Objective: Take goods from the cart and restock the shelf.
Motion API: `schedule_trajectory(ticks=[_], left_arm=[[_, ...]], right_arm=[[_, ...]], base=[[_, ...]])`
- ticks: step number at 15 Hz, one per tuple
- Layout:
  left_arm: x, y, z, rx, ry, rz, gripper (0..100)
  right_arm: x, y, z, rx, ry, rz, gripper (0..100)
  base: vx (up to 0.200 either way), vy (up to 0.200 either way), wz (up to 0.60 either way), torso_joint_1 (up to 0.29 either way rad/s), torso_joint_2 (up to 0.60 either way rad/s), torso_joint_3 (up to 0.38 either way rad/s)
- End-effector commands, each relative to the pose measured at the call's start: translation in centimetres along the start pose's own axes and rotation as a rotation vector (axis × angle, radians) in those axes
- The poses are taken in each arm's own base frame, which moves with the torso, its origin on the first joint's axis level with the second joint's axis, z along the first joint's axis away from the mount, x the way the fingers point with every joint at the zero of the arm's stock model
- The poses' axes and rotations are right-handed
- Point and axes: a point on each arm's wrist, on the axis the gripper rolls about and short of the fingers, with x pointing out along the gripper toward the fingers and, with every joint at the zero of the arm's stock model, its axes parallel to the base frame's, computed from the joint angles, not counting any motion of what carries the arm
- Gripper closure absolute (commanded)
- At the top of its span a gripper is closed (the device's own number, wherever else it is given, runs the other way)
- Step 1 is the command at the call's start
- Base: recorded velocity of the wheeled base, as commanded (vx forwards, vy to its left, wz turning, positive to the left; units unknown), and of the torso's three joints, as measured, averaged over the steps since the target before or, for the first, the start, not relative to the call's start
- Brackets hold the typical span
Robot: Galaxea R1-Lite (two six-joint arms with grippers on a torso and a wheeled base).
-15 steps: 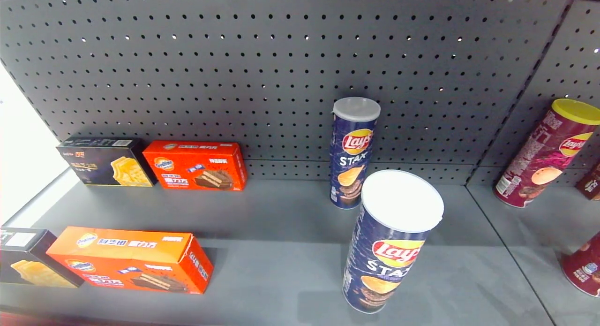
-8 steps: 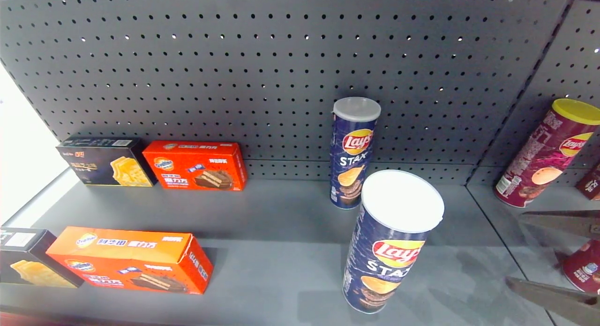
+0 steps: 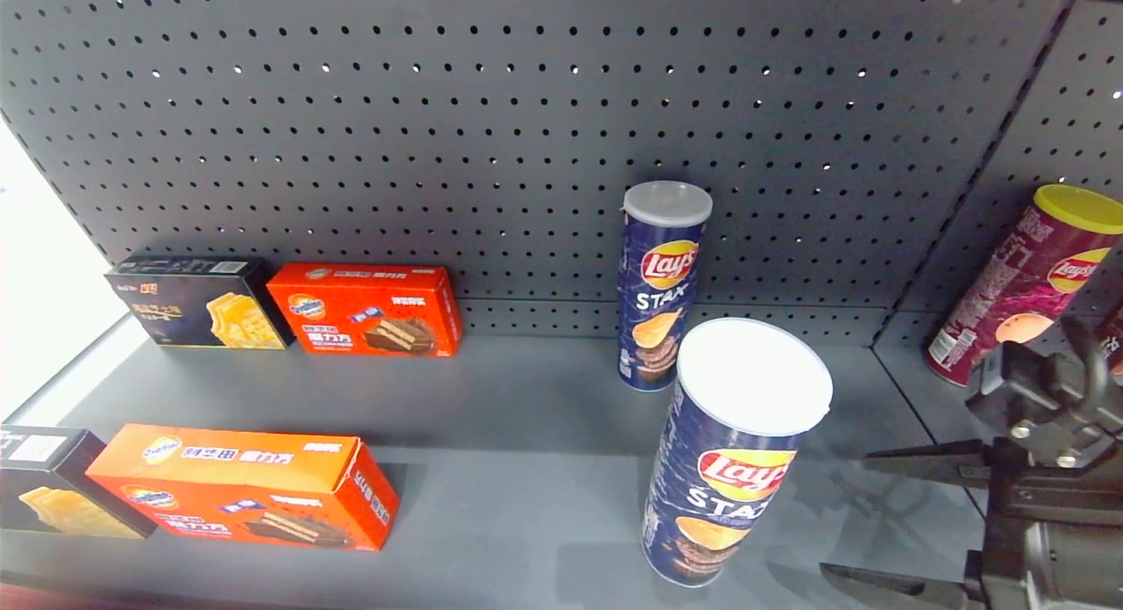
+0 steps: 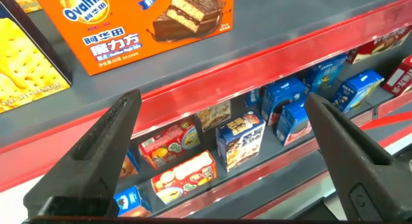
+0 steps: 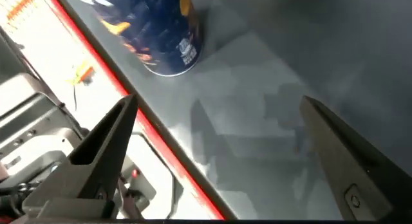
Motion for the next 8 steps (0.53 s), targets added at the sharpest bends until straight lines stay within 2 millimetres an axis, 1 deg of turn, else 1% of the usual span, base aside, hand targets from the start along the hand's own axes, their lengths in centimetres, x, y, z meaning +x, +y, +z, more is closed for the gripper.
schedule_trajectory(ticks=[1,3,8], left_arm=[[0.0,0.0,0.0,-0.002,0.002,0.002,0],[0.0,0.0,0.0,-0.002,0.002,0.000,0],[0.0,0.0,0.0,-0.002,0.002,0.000,0]], right_arm=[[2.1,-0.1,-0.1,0.002,0.061,0.007,0],[3.3,-0.3,0.1,0.003,0.080,-0.006,0],[3.9,-0.4,0.0,0.005,0.099,-0.009,0]], base=[[0.000,0.000,0.00,0.000,0.00,0.000],[0.000,0.000,0.00,0.000,0.00,0.000],[0.000,0.000,0.00,0.000,0.00,0.000]])
